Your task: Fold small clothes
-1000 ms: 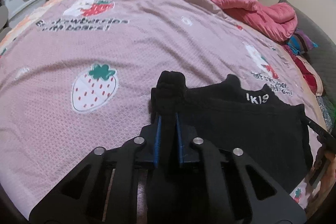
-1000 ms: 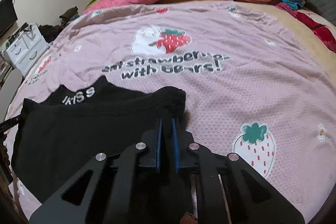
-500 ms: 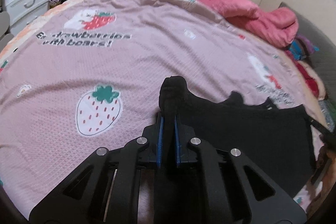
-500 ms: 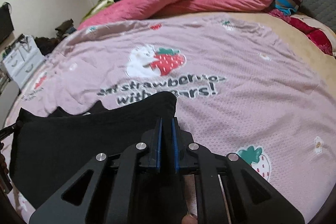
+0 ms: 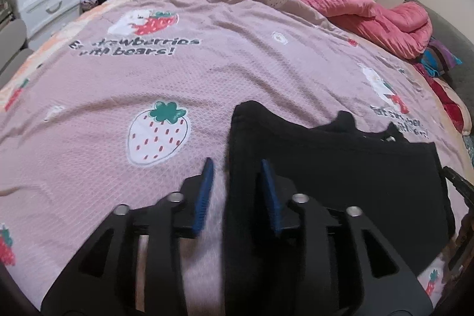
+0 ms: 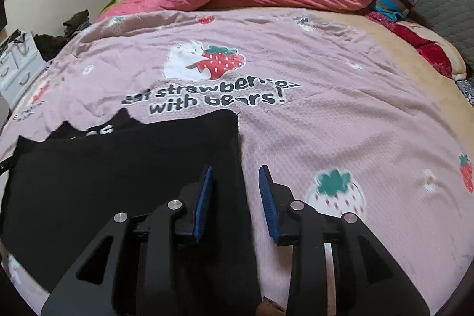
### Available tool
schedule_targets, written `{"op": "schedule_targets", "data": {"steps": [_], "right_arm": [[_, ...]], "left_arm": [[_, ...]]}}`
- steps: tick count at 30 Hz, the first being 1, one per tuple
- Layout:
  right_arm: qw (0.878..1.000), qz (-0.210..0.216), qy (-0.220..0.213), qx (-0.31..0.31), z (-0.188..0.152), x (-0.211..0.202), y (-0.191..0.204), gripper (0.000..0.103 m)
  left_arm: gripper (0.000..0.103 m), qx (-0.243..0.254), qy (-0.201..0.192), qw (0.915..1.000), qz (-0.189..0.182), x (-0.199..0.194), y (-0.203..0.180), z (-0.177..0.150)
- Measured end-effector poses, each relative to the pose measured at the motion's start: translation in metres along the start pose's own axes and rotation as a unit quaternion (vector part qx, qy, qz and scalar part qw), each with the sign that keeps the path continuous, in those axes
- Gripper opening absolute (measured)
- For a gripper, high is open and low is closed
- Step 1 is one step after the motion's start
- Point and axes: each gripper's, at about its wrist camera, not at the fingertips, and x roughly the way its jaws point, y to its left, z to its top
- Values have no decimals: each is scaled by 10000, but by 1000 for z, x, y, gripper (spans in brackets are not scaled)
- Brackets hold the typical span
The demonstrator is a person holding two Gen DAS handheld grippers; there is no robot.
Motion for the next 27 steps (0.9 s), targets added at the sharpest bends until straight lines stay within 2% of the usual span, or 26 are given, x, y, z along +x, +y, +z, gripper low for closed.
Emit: {"op": "schedule_targets", "data": {"steps": [2,8,11,15,20,27], "right_arm": [[9998,177,-67,-102,-9,-16,7,40],[9959,593,174,-666,-42,-40,36,43],[9939,699,357,-776,-54,-44,45,44],[9928,726,590,-753,-69,-44,46,45],[9930,774,798,-403,-82,-42,35,51],[9932,822,813,-129,-90,-50,24,52]], "left_arm": [[50,65,-71,10000,-18,-14,-6,-6],[61,415,27,9989,-196,-39,-37,-31],[61,566,222,9977,-303,-40,-50,-50],[64,704,549,9958,-215,-35,-59,-76],[64,681,559,9960,-166,-39,-57,-95],[64,746,506,9959,-91,-46,-59,-103]]}}
